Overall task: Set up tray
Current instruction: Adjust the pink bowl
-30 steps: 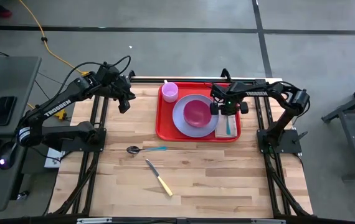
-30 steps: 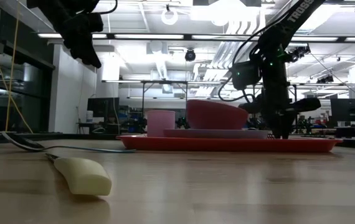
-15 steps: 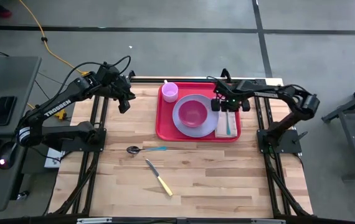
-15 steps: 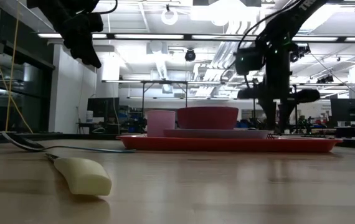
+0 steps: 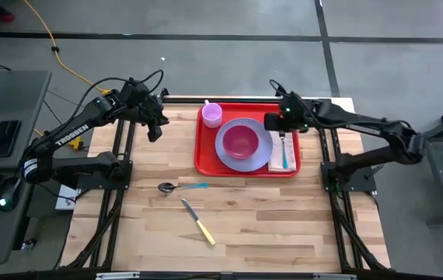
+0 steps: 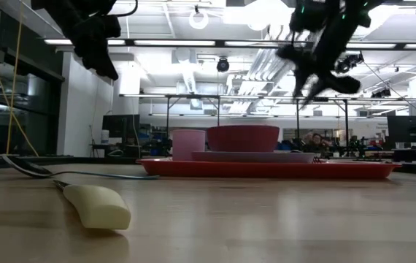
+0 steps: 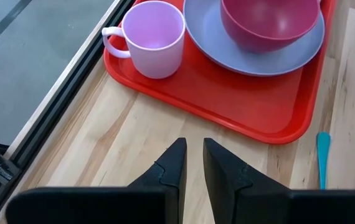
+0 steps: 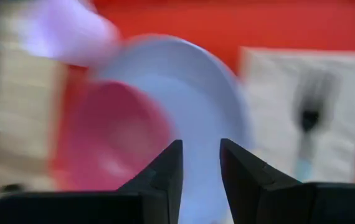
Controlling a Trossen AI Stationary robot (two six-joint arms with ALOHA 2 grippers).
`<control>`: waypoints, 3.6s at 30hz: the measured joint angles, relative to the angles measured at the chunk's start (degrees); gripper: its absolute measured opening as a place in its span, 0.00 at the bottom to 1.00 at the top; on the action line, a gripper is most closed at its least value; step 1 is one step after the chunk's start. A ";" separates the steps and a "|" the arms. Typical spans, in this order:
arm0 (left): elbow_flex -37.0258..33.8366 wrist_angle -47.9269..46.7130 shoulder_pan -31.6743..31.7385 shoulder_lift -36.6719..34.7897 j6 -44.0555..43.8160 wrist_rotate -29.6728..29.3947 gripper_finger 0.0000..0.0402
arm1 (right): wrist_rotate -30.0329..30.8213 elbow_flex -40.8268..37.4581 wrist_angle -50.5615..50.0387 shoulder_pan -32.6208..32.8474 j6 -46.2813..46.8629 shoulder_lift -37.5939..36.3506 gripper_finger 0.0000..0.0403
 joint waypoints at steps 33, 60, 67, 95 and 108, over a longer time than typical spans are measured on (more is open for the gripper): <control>0.00 -3.17 -0.02 -0.02 -4.22 11.23 0.21 | -7.54 0.00 37.45 19.28 -11.84 13.55 0.07; 0.00 -2.97 -14.59 0.00 -27.67 21.61 0.21 | -5.84 0.00 37.49 29.05 -20.77 13.53 0.07; 0.00 0.10 -21.39 0.22 -28.77 15.98 0.21 | -5.63 0.00 37.57 27.02 -23.19 13.53 0.07; 0.00 21.04 -25.16 14.14 -41.03 9.49 0.21 | -15.41 0.00 13.65 6.49 -45.75 13.48 0.07; 0.00 22.16 -25.16 15.28 -41.55 9.60 0.21 | -9.57 3.08 5.03 6.49 -50.59 13.48 0.07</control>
